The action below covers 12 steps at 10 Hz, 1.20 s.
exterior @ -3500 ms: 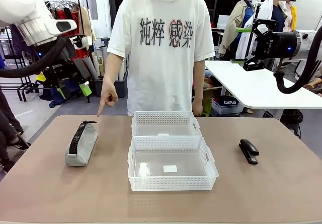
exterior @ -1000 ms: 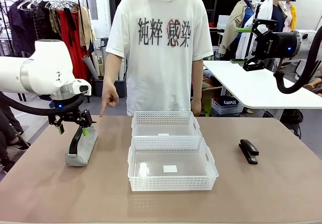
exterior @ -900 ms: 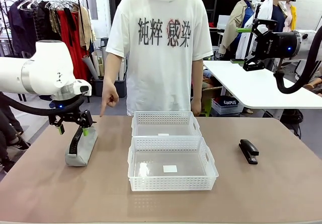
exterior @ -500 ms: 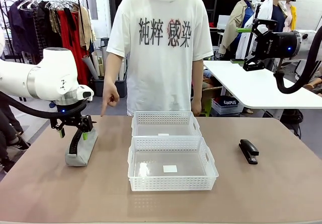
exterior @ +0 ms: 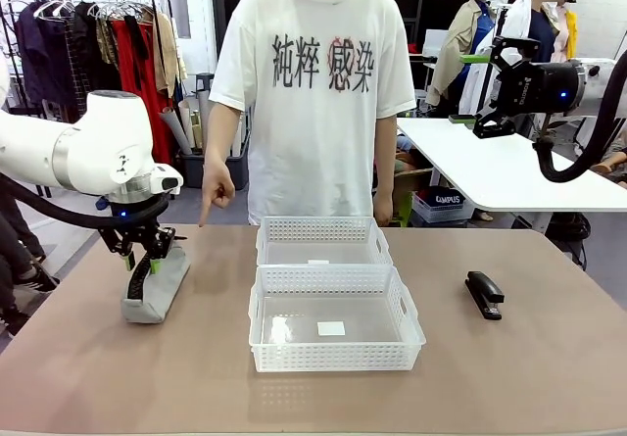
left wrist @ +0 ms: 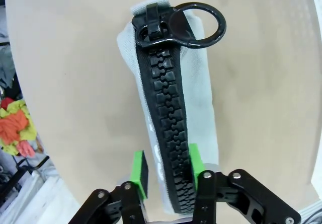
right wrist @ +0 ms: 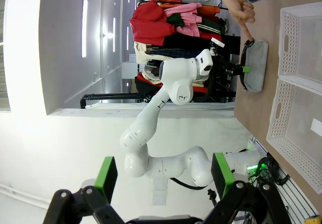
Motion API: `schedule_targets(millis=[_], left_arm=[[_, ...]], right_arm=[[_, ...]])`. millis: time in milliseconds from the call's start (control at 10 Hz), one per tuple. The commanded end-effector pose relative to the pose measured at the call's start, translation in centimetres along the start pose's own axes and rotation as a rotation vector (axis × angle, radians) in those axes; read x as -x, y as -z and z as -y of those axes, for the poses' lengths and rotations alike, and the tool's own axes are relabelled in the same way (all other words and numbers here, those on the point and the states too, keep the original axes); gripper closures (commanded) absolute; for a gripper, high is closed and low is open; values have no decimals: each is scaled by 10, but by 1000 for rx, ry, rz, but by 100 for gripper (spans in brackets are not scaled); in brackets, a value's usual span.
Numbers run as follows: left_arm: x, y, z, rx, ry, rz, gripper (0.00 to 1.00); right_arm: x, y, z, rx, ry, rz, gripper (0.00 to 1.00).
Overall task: Distribute items into two baskets.
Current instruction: Pick up the Pencil pouch that the person points to.
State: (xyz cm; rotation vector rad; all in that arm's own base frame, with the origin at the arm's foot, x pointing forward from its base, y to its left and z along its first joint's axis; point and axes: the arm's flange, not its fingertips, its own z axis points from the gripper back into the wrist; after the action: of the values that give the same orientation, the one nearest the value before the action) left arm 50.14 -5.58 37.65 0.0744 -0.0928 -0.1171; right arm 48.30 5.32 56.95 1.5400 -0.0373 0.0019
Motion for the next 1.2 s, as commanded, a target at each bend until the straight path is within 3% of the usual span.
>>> schedule_targets(millis=[0, 500, 900, 1100], left_arm=[[1, -3, 2, -27, -26, 7, 100], [6, -24, 6, -3, -34, -11, 100], [5, -86, 7, 23, -139, -51, 100], [-1, -124, 9, -11, -196, -4, 100]], right_arm=[[0, 0, -1, 1, -2, 2, 0], [0, 0, -1, 1, -2, 2, 0], [0, 0, -1, 1, -2, 2, 0], [0, 0, -1, 1, -2, 2, 0]])
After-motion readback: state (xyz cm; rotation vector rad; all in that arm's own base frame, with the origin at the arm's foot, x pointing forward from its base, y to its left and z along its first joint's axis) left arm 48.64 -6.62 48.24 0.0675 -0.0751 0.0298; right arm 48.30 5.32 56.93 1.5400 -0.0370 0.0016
